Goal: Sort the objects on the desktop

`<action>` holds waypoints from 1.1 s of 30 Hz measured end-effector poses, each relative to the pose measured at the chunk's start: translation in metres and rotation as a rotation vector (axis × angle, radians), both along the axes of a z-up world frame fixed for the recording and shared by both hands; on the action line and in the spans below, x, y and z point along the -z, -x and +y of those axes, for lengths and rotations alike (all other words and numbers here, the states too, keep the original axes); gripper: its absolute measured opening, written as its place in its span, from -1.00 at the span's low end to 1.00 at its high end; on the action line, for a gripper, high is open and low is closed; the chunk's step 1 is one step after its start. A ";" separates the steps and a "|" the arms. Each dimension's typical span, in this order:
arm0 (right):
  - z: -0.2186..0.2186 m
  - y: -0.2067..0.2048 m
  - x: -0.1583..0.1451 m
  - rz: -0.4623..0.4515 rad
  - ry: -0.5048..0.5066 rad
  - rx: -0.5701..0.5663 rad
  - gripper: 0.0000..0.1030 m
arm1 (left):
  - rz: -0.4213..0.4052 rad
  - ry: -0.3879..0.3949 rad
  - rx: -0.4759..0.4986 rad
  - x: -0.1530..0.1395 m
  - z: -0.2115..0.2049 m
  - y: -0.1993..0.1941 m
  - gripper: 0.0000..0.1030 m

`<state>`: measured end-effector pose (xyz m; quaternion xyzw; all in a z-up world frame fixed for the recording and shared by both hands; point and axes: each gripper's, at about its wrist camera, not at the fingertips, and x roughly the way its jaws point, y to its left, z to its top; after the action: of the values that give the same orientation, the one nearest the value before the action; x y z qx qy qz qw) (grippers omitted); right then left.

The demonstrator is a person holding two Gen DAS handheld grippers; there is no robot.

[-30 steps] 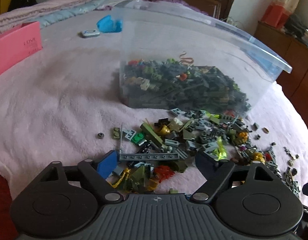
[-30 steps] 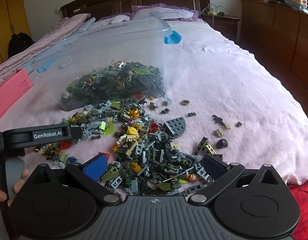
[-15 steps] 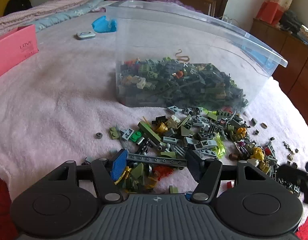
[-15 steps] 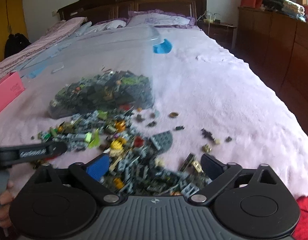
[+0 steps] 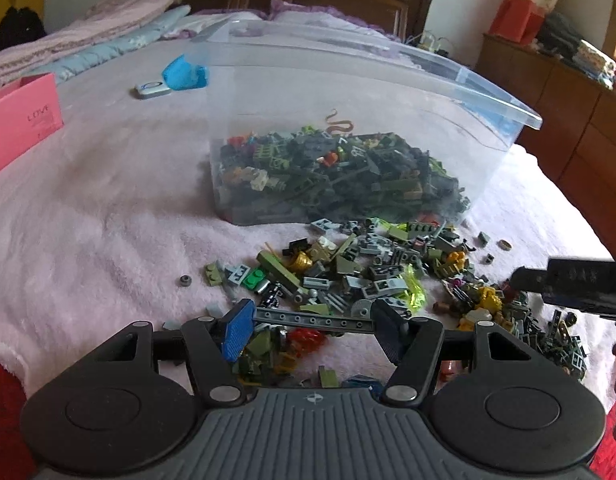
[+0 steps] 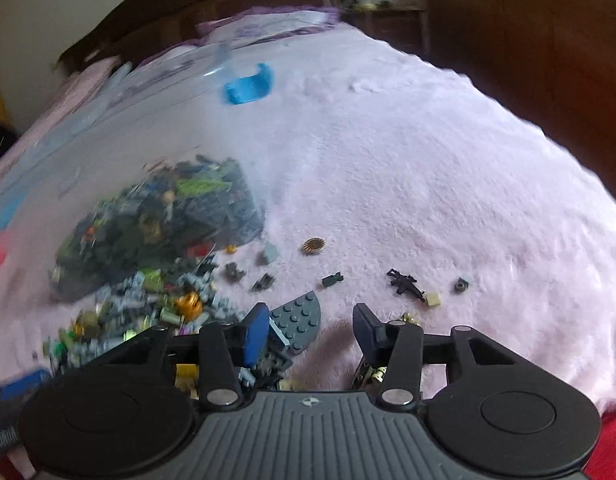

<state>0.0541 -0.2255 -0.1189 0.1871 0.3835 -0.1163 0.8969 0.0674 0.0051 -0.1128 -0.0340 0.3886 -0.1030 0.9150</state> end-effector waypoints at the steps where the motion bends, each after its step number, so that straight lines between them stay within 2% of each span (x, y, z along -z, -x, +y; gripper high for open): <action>1: -0.002 -0.001 0.001 0.004 -0.021 0.014 -0.02 | 0.001 0.001 0.003 0.001 -0.001 0.000 0.23; 5: -0.001 -0.008 0.006 0.015 -0.042 0.041 0.07 | 0.005 -0.001 0.010 0.002 -0.002 -0.001 0.23; 9: 0.009 -0.014 0.009 0.021 0.009 0.009 0.07 | 0.009 0.001 0.007 0.003 -0.001 -0.001 0.23; 10: 0.012 -0.015 0.010 0.021 0.025 0.000 -0.04 | 0.009 0.002 0.005 0.003 0.000 -0.001 0.23; 11: 0.012 -0.015 0.010 0.019 0.024 -0.002 -0.29 | 0.009 0.002 0.004 0.003 0.000 0.000 0.23; 12: 0.012 -0.015 0.010 0.016 0.022 -0.004 -0.35 | 0.008 0.003 0.004 0.002 0.001 0.000 0.23; 18: 0.004 -0.003 0.000 -0.055 -0.015 0.008 -0.35 | 0.002 0.009 0.006 -0.001 0.002 0.001 0.23; 22: 0.004 0.010 -0.011 -0.097 -0.014 -0.029 -0.35 | -0.010 0.008 0.018 -0.006 0.002 0.004 0.23; 33: 0.025 0.055 -0.018 -0.062 0.034 -0.162 -0.35 | -0.006 -0.015 0.023 -0.022 0.000 0.017 0.23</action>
<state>-0.0006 -0.2005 -0.1010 0.1437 0.3676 -0.0441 0.9177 0.0509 0.0053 -0.0908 -0.0224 0.3871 -0.1104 0.9151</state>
